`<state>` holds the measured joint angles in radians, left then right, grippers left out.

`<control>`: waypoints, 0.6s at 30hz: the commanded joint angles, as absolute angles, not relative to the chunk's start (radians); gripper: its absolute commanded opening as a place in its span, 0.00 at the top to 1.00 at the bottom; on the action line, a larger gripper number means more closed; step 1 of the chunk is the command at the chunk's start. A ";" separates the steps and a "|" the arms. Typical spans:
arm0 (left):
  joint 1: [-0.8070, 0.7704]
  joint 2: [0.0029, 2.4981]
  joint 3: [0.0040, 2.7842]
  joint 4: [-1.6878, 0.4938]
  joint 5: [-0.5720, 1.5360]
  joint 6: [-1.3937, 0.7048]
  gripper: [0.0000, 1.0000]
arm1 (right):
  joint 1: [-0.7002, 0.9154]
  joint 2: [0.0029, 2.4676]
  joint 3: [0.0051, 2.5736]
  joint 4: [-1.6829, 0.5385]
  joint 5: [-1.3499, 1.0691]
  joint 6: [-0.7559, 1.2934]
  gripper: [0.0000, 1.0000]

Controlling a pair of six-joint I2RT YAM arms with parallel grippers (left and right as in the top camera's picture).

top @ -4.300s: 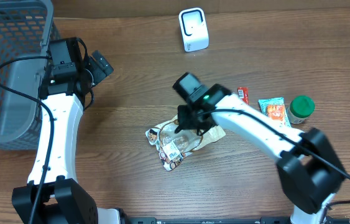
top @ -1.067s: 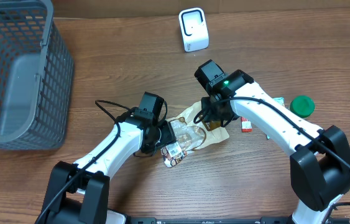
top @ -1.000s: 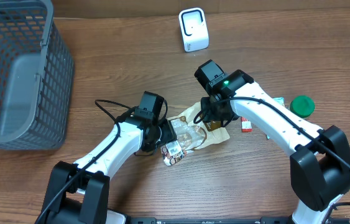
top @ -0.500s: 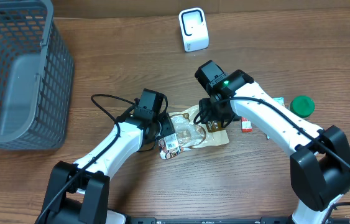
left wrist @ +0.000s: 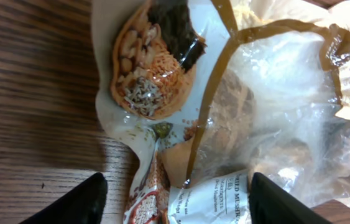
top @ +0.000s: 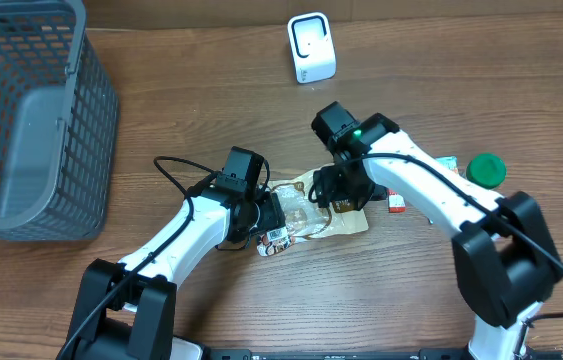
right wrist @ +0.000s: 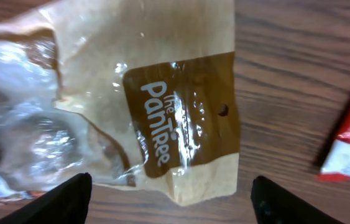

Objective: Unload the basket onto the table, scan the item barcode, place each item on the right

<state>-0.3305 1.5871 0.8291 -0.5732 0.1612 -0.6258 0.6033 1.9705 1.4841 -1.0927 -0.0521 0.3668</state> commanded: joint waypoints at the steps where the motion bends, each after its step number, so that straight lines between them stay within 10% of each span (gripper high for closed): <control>1: -0.334 1.591 0.825 -0.575 0.180 -0.605 0.37 | 0.599 2.012 1.491 -1.090 -0.074 0.362 0.08; 18: -0.333 1.634 0.825 -0.568 0.175 -0.606 0.32 | 0.599 2.039 1.379 -0.890 -0.106 0.361 0.05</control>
